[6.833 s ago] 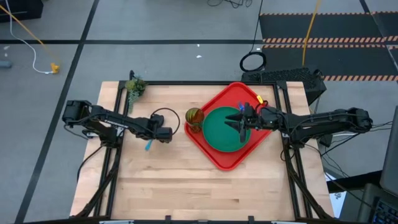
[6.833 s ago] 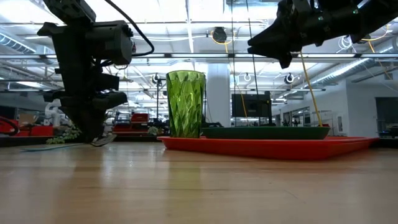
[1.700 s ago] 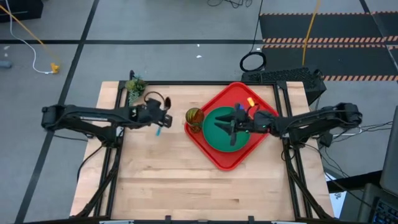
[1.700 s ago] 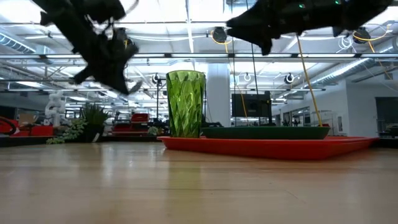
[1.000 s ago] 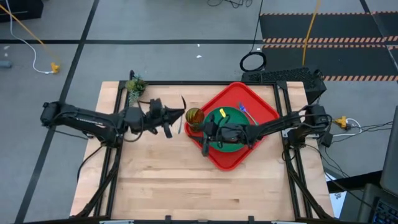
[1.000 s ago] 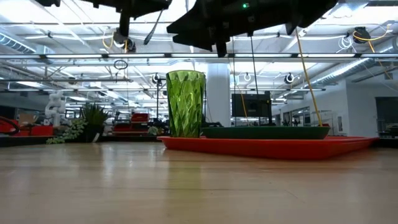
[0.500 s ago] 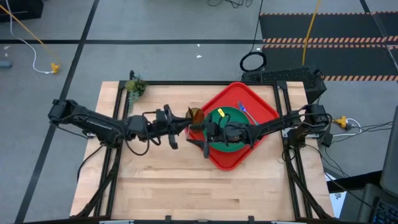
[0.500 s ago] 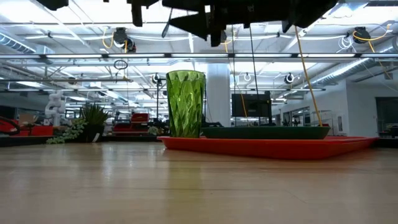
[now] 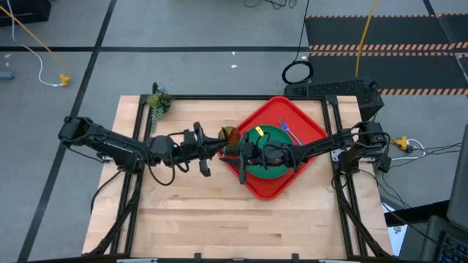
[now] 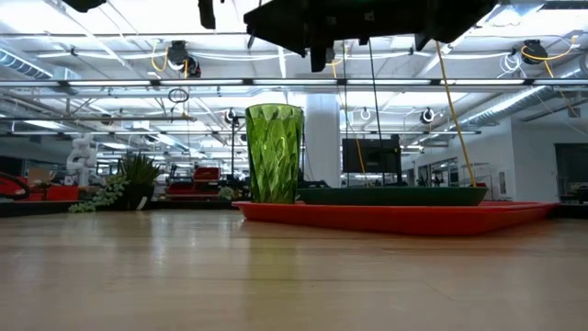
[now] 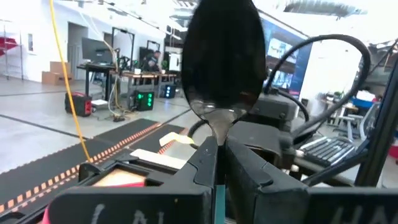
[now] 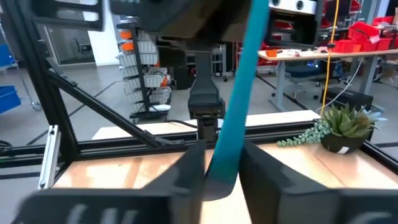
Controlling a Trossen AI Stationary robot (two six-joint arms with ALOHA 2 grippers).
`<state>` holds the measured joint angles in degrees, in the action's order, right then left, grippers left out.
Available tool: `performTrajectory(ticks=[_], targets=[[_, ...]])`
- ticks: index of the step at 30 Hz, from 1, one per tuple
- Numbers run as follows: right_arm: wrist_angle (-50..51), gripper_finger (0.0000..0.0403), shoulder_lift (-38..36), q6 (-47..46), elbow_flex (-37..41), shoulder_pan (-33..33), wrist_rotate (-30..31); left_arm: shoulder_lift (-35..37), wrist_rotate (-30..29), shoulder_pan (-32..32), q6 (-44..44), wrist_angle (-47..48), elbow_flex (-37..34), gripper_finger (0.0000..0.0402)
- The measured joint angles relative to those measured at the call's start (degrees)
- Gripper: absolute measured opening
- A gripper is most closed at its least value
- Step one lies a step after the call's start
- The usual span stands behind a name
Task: Pick and place plate/cup/fork/spoon on tray
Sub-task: Put the blue spoon on the red serving tray
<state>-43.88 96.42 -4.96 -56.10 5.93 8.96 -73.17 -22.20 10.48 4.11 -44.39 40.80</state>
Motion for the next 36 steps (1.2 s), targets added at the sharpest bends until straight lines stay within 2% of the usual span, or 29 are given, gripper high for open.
performTrajectory(ticks=[4, 8, 12, 16, 20, 24, 27, 30, 36], targets=[[0.5, 0.0011, 0.0, 0.8, 0.0, -0.1, 0.2, -0.2, 0.4, 0.5, 0.0, 0.9, 0.0, 0.0024], [2.8, 0.0004, -1.4, 1.3, 0.0, -0.2, 0.0, -0.1, 0.2, 1.0, -1.1, 0.7, 0.0, 0.0024], [10.7, 0.0001, -5.5, 1.8, 0.1, -0.3, -0.1, -0.1, 0.1, 1.5, -1.7, 1.0, 0.0, 0.0033], [20.9, 0.0001, -11.9, 1.6, 0.6, 0.1, -0.2, 0.1, 0.1, 1.6, -1.5, 3.6, 0.0, 0.0071], [24.4, 0.0001, -17.9, -0.3, 4.1, 0.9, -1.1, 0.2, 0.2, 1.6, -0.1, 5.6, 0.0, 0.0125], [24.2, 0.0, -23.3, -5.9, 8.1, 0.7, -8.9, 0.2, 4.0, 1.6, 0.6, 7.0, 0.0, 0.0168], [25.0, 0.0, -24.0, -10.4, 11.1, 0.6, -12.8, 0.2, 7.5, 1.6, 0.9, 7.0, 0.0, 0.0183], [24.4, 0.0, -22.5, -13.6, 12.9, 0.9, -17.4, 0.0, 11.0, 1.4, 0.9, 6.9, 0.0, 0.0186], [12.0, 0.0, -15.8, -16.0, 13.3, 0.9, -30.4, -2.4, 19.8, 1.0, 0.7, 4.4, -0.1, 0.0186]])
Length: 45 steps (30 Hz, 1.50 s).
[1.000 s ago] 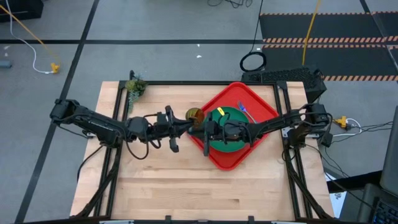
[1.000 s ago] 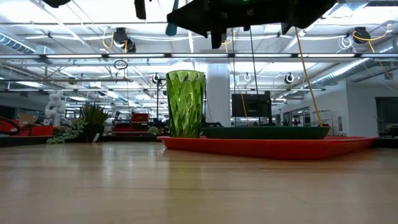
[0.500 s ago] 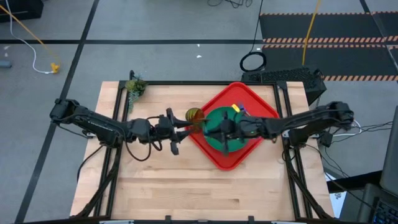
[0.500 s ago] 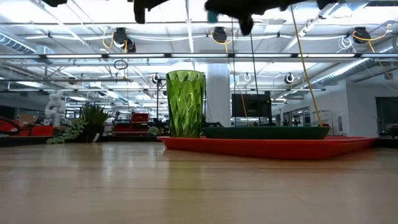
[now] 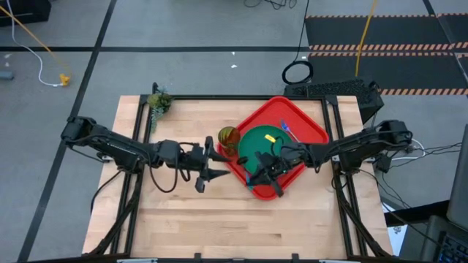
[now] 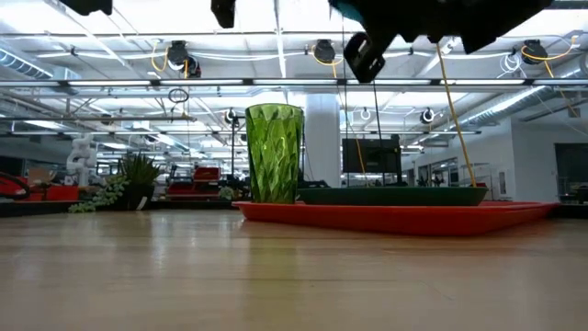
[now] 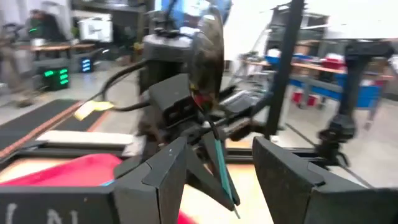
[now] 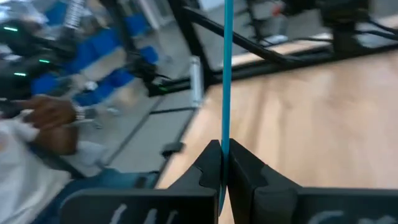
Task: Pick and place plate/cup/fork/spoon on tray
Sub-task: Put the blue spoon on the red serving tray
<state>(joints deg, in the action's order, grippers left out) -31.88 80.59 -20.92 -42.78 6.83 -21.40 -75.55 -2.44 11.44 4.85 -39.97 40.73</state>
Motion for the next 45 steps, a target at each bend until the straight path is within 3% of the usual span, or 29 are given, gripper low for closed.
performTrajectory(ticks=[7, 10, 20, 31, 35, 45], targets=[[-7.8, 0.0, 4.8, -2.2, 0.0, -0.2, -7.0, -4.0, 3.1, -1.3, -1.3, -5.0, 0.0, 0.0186], [-9.8, 0.0, 6.5, -2.4, 0.0, -0.2, -8.5, -6.5, 7.3, -2.7, -0.6, -8.4, 0.5, 0.0186], [-11.5, 0.0, 7.4, -2.3, -0.1, -0.5, -10.5, -16.7, 20.3, -3.3, -5.0, -8.1, 9.2, 0.0186], [-11.4, 0.0, 7.4, -0.4, -0.1, -0.4, -13.3, -19.9, 26.6, -3.4, -8.3, -8.2, 13.1, 0.0184], [-11.2, 0.0, 7.4, 0.8, -0.1, -0.4, -13.3, -19.9, 26.6, -3.4, -8.7, -8.1, 13.1, 0.0155], [-11.2, 0.0, 7.4, 2.0, -0.1, -0.4, -13.4, -19.9, 27.6, -4.9, -6.0, -8.2, 13.1, 0.0034]])
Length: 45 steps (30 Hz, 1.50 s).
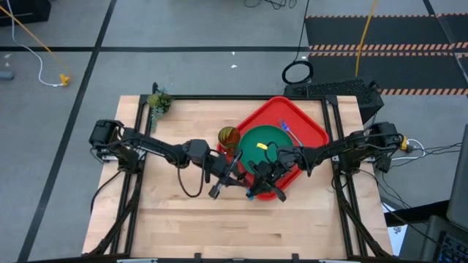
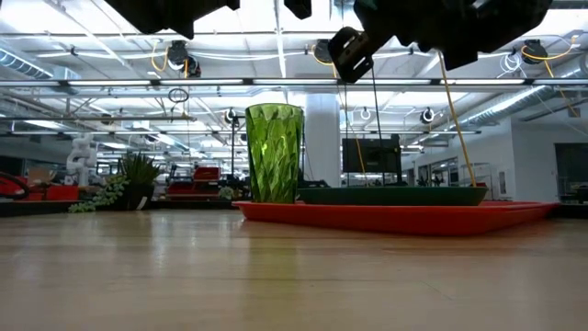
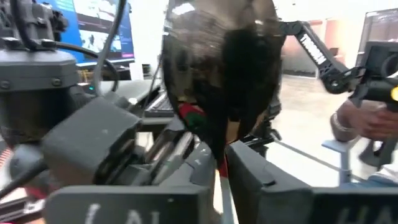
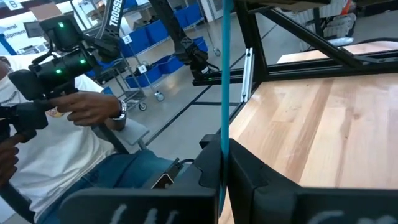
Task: Pick and place plate/cup/fork/spoon on tray
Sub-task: Put the blue spoon on the red serving tray
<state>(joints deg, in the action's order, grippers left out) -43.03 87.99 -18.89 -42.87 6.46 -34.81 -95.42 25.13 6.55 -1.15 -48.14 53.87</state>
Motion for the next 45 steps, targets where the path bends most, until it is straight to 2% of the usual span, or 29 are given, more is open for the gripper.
performTrajectory(ticks=[4, 8, 11, 14, 20, 25, 29, 33, 38, 45], targets=[[0.1, 0.0, 0.0, 0.2, 0.0, 0.0, -0.2, 0.0, 0.9, -0.4, 1.3, 0.0, 0.0, 0.0012], [0.2, 0.0013, -0.2, -1.5, 0.0, 0.0, 0.7, 0.1, 0.0, -0.8, 1.8, -0.1, 0.0, 0.0028], [1.6, 0.0037, -2.0, -2.1, 0.0, 0.0, 5.1, 0.7, -2.6, -1.2, 2.3, 0.0, 0.0, 0.0034], [6.5, 0.0068, -6.1, -0.3, 0.0, 1.1, 14.0, 0.7, -5.5, -1.7, 2.7, 0.4, 0.0, 0.0023], [17.2, 0.0129, -14.1, 6.6, 0.0, 6.8, 41.3, 0.7, -14.6, -2.5, 3.0, 1.4, 0.0, 0.0014], [18.4, 0.0151, -16.0, 11.1, 0.0, 10.3, 55.2, 0.7, -21.6, -2.4, 3.2, 1.0, 0.0, 0.0025], [18.2, 0.0144, -14.4, 14.4, 0.0, 11.3, 65.2, 0.7, -25.6, -2.4, 4.2, 0.3, 0.0, 0.0011], [17.1, 0.0129, -12.5, 16.2, 0.0, 11.4, 70.7, 0.7, -26.9, -2.4, 4.3, 0.3, 0.0, 0.0017], [16.0, 0.0102, -12.1, 17.2, 0.0, 11.5, 72.4, 0.7, -26.9, -2.4, 4.3, 0.5, 0.0, 0.0028], [15.8, 0.0038, -13.2, 18.1, 0.0, 11.5, 71.9, 0.7, -27.0, -2.4, 4.0, 1.4, 0.0, 0.0011]])
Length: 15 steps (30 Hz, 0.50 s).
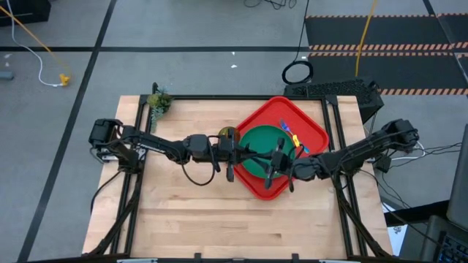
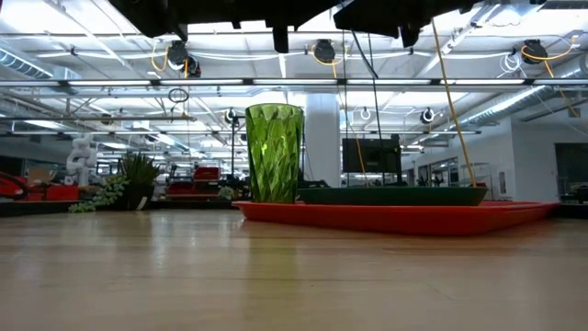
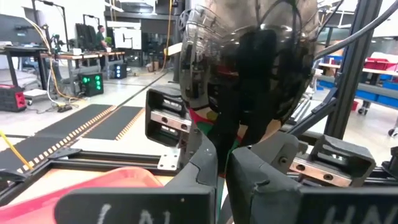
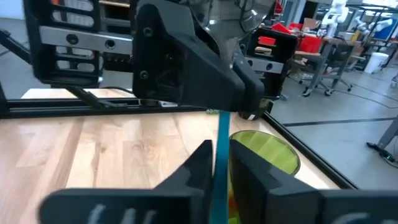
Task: Pick and place plate/cup/fork/spoon on tray
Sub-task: Put the blue spoon on the red serving tray
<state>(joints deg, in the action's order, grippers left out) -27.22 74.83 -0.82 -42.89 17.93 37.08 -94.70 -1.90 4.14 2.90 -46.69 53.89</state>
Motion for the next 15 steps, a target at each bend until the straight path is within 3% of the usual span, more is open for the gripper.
performTrajectory(ticks=[3, 9, 15], targets=[[0.6, 0.001, -0.3, 0.0, 0.0, 0.0, -1.1, 0.0, 0.0, 0.0, -0.2, 0.1, 0.0, 0.0027], [1.4, 0.0012, -0.9, -0.5, 0.0, 0.0, -1.2, 0.0, 0.3, 0.3, -0.7, 0.5, 0.0, 0.0097], [8.7, 0.0006, -5.5, -3.1, 0.0, 0.0, -1.3, 2.9, 0.3, 0.3, -3.9, 8.1, -0.1, 0.017]])
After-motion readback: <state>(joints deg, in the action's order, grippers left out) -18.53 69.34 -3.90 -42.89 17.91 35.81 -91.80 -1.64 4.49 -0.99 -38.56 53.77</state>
